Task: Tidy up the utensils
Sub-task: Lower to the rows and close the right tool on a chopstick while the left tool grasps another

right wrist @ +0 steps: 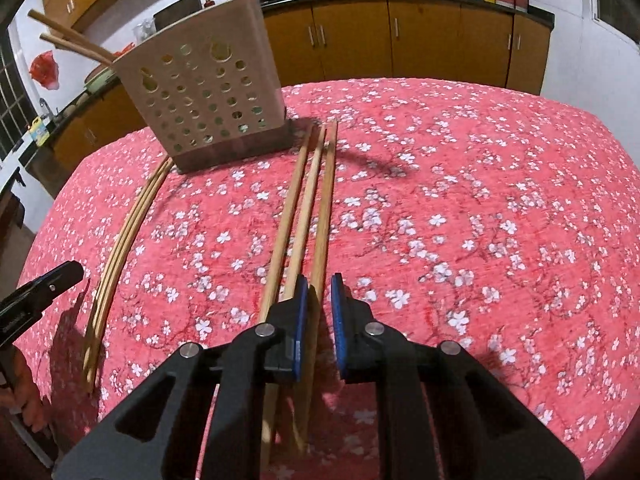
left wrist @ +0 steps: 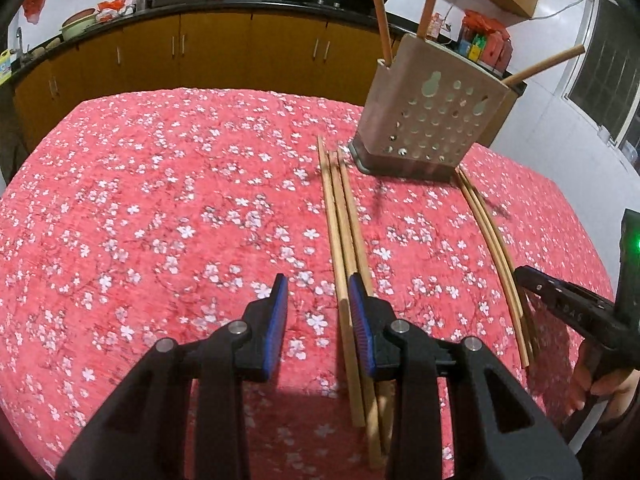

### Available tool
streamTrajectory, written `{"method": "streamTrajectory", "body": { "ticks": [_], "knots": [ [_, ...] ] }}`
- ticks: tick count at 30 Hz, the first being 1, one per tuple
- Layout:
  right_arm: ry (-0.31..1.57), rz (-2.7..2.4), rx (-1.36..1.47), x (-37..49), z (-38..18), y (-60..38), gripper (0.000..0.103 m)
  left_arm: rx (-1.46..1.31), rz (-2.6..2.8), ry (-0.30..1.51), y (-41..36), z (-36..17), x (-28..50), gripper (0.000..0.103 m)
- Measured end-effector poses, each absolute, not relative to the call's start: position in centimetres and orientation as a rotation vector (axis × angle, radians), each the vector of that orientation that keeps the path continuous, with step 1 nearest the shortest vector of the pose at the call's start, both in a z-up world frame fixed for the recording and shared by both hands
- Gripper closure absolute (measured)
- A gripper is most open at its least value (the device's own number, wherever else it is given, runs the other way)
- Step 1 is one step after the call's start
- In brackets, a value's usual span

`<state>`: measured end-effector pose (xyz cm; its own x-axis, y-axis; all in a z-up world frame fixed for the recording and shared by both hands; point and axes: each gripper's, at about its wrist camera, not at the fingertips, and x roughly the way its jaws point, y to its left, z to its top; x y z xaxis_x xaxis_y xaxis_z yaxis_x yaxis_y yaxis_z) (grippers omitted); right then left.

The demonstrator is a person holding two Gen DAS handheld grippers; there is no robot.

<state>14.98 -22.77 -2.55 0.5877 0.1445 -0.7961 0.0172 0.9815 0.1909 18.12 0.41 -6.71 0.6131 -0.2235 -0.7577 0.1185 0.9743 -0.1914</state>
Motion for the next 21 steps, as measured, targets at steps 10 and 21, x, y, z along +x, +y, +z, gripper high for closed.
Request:
{"method": "streamTrajectory", "body": {
  "ticks": [10, 21],
  "knots": [
    [0.929, 0.004, 0.158, 15.3, -2.7, -24.1, 0.095, -0.097, -0.224, 0.925, -0.5, -7.8, 18.5, 0.081],
    [0.923, 0.008, 0.14, 15.0, -2.6, -24.0, 0.095, -0.042, -0.211, 0.945, -1.5, -8.6, 19.4, 0.085]
  ]
}}
